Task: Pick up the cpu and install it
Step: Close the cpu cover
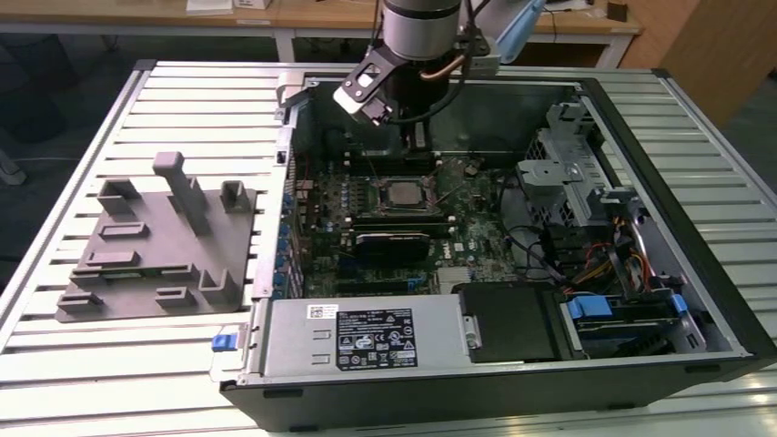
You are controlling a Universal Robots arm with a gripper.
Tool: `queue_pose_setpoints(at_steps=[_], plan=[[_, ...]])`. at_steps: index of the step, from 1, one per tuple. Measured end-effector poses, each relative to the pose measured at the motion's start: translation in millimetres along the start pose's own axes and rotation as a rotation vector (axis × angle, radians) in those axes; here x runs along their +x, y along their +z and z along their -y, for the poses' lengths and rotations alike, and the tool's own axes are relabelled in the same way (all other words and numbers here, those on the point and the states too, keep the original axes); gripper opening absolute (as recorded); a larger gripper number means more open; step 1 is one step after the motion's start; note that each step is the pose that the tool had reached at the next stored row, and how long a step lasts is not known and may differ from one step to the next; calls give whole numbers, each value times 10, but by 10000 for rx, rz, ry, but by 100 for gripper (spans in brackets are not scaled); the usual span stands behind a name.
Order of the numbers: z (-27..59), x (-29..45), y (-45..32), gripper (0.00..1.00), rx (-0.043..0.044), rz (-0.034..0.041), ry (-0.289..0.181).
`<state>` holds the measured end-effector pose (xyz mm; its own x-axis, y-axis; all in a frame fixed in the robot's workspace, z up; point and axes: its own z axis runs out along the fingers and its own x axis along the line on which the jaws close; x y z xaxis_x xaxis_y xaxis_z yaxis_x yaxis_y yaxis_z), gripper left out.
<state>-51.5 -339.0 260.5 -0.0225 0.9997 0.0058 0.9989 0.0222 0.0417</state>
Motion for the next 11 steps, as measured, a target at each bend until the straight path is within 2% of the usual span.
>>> queue_pose_setpoints(at_steps=[4, 9, 11], plan=[[1, -36, -12, 11, 1, 2, 1], [-16, -35, -157, 11, 1, -3, -1], [-64, -36, -154, 11, 4, -6, 2]])
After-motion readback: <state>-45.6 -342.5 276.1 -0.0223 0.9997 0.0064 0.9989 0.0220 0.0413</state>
